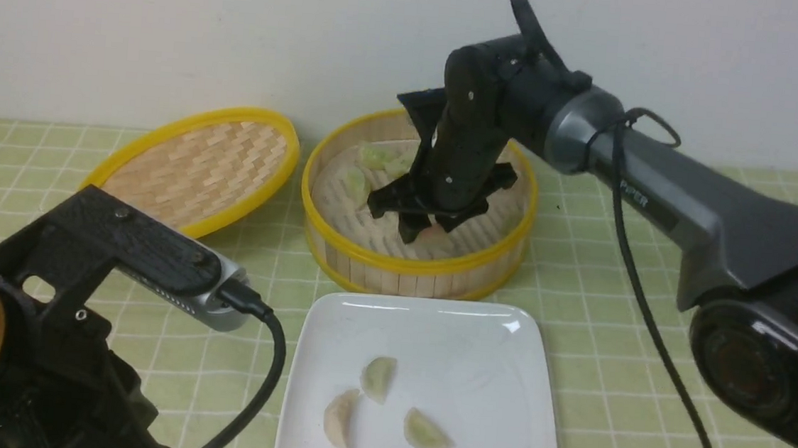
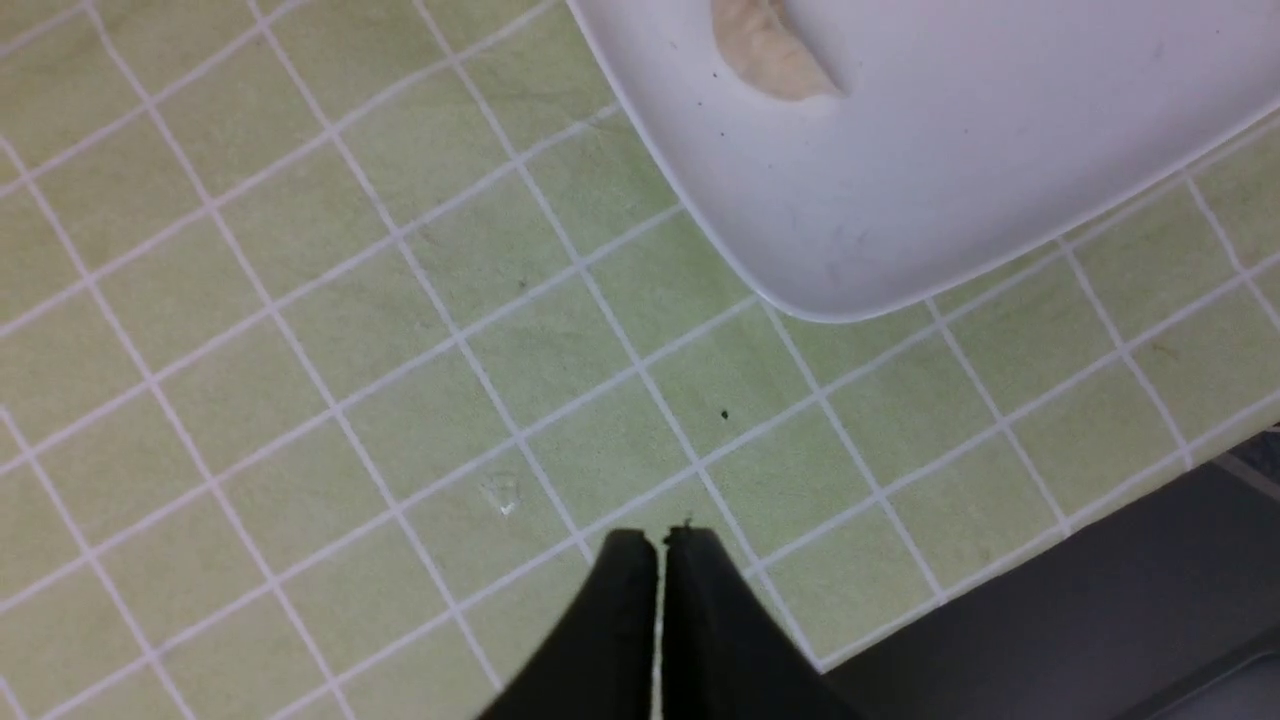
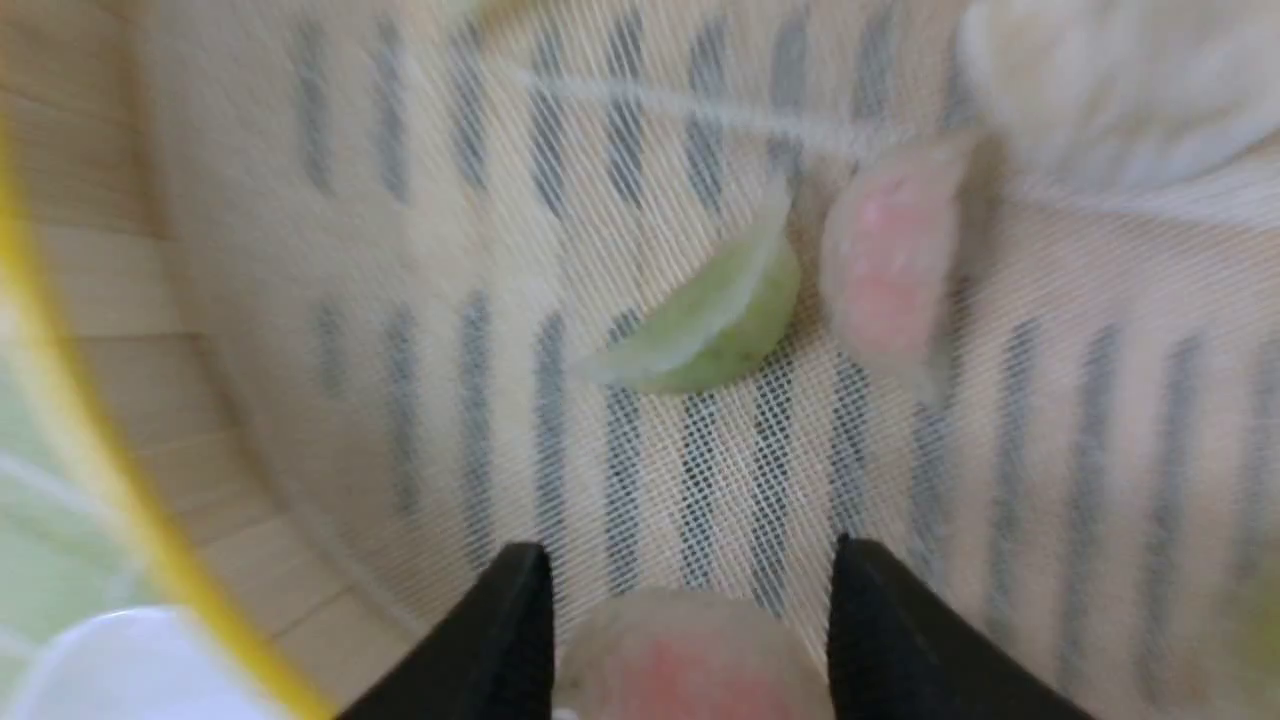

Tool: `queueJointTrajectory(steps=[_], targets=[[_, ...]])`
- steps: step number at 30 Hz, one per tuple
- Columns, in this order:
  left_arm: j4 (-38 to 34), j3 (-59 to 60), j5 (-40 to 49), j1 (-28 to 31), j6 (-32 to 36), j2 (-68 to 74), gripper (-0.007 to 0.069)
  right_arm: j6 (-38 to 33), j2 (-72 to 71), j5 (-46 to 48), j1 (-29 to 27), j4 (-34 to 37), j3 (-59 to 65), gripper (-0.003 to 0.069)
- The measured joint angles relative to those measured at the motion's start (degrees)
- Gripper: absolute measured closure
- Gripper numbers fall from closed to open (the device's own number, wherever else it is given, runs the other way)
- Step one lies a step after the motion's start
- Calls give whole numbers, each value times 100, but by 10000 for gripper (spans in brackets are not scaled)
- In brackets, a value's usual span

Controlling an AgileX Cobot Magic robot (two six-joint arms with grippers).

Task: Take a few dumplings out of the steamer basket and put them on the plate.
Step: Use the right arm to grab a dumpling from inside the steamer, then use the right arm to put the dumpling into the plate

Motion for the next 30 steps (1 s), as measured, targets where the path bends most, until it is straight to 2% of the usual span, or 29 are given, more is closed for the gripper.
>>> queueJointTrajectory(steps=[5, 11, 16, 22, 26, 27, 30], targets=[[0, 0, 0, 0, 0, -7, 631, -71, -1151, 7, 0, 25, 425, 332], [0, 0, 0, 0, 0, -21, 631, -78, -2363, 13, 84, 659, 2365, 332], [0, 0, -96, 0, 0, -21, 631, -78, -2336, 24, 326, 708, 3623, 332], [0, 0, -156, 0, 0, -21, 631, 90, -1941, -48, 332, 772, 3835, 326], [0, 0, -156, 0, 0, -21, 631, 72, -1877, -133, 332, 818, 3835, 252], [0, 0, -156, 0, 0, -21, 631, 72, -1878, -161, 332, 818, 3810, 197], [0, 0, -156, 0, 0, -21, 631, 72, -1878, -131, 300, 812, 3503, 93]])
